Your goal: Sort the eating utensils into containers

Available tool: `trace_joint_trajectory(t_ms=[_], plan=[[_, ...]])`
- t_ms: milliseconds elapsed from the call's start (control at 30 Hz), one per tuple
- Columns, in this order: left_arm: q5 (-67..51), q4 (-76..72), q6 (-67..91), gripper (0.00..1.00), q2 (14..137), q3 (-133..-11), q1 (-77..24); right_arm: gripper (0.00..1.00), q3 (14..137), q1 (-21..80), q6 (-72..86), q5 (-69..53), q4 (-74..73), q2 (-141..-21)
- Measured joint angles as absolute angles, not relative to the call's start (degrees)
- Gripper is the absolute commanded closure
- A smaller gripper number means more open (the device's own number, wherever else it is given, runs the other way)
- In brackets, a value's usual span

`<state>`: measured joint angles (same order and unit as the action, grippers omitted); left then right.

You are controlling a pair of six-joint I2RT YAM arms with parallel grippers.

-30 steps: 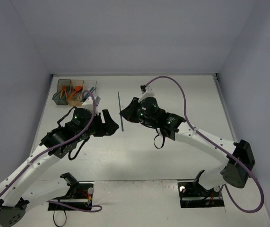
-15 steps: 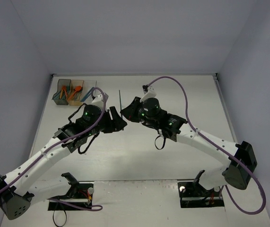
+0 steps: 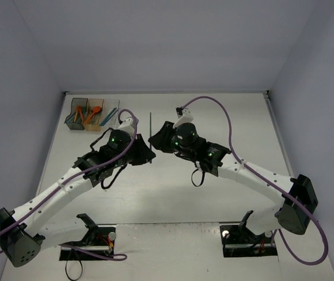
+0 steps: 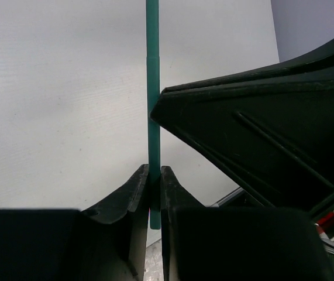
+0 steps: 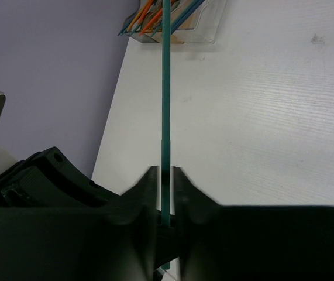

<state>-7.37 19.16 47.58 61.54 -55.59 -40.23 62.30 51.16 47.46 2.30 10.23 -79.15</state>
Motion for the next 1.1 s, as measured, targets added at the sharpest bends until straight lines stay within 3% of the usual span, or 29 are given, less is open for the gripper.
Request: trace_joint_trajectory(t_ms=[133, 400, 567, 767, 1100], plan=[[-5.13, 22.19, 46.71, 1.0, 62.37, -55.79, -39.94, 0.21, 62.3, 50.82, 44.76, 2.73, 10.24, -79.15], [-3.14, 30.53, 39.89, 1.0, 67.23, -59.28, -31.64, 0.02, 62.39, 42.88, 38.08, 3.27, 4.59, -77.47], [-2.5, 38.41, 29.56, 1.0, 74.63, -69.21, -21.43, 0.0, 62.37, 34.79, 31.77, 6.01, -2.48, -71.37], [0.73, 46.22, 14.93, 1.0, 89.65, -87.02, -11.75, 0.0, 62.26, 32.6, 24.47, 9.95, -7.44, -62.22], [3.75, 55.25, 1.18, 0.98, 115.29, -110.47, -6.97, 0.0, 59.66, 32.17, 18.28, 13.56, -11.13, -58.38]])
